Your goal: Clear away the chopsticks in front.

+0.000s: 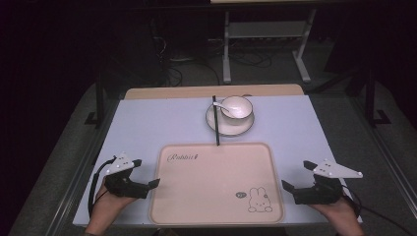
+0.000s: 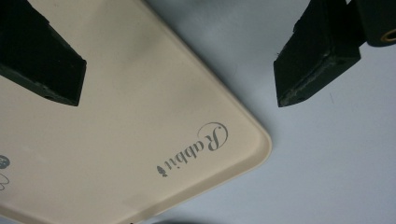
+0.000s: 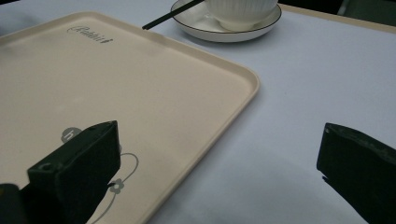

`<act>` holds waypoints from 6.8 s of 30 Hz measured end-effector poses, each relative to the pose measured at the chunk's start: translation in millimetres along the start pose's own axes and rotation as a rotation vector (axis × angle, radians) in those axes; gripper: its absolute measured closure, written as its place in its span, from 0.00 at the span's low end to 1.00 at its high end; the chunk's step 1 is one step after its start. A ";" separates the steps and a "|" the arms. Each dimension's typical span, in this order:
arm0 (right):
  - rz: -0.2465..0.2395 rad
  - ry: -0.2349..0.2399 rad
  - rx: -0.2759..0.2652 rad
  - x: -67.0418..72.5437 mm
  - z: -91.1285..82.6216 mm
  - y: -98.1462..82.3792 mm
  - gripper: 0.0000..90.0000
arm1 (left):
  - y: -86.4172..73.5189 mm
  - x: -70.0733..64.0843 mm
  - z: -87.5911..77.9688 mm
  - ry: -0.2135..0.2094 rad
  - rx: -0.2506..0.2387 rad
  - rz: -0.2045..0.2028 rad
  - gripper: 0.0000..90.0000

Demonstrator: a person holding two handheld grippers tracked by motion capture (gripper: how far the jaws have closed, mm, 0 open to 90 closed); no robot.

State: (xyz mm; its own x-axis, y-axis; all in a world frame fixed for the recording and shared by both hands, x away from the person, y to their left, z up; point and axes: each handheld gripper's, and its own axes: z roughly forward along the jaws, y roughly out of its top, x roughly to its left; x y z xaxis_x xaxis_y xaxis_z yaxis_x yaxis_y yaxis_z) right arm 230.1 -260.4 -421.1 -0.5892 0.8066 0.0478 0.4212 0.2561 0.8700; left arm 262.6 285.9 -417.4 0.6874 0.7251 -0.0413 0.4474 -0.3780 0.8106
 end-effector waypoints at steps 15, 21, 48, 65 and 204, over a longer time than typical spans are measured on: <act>0.013 -0.007 -0.002 -2.7 1.7 -0.5 0.00 | 13.3 -0.5 14.8 -0.016 0.013 0.014 0.02; 0.008 -0.004 0.003 -2.2 3.0 -0.6 0.00 | 19.2 -2.9 23.0 -0.020 0.028 0.022 0.02; 0.002 0.011 0.009 -0.2 7.8 0.1 0.00 | 70.3 -7.4 73.1 -0.056 -0.002 0.041 0.02; 0.004 0.013 0.008 -0.6 6.6 -1.1 0.00 | 107.4 -3.0 112.2 -0.051 0.003 0.032 0.02; 0.013 0.023 0.019 -3.2 1.0 -6.7 0.00 | 153.6 37.9 220.7 -0.032 0.220 -0.136 0.91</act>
State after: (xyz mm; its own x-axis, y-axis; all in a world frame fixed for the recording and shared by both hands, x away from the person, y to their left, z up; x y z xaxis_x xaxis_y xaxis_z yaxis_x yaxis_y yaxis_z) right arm 229.8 -264.1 -427.6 -0.5992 0.7975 0.0710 0.4423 0.2558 0.8596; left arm 483.6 128.3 -423.3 0.6285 0.7606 -0.1629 0.6486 -0.3969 0.6495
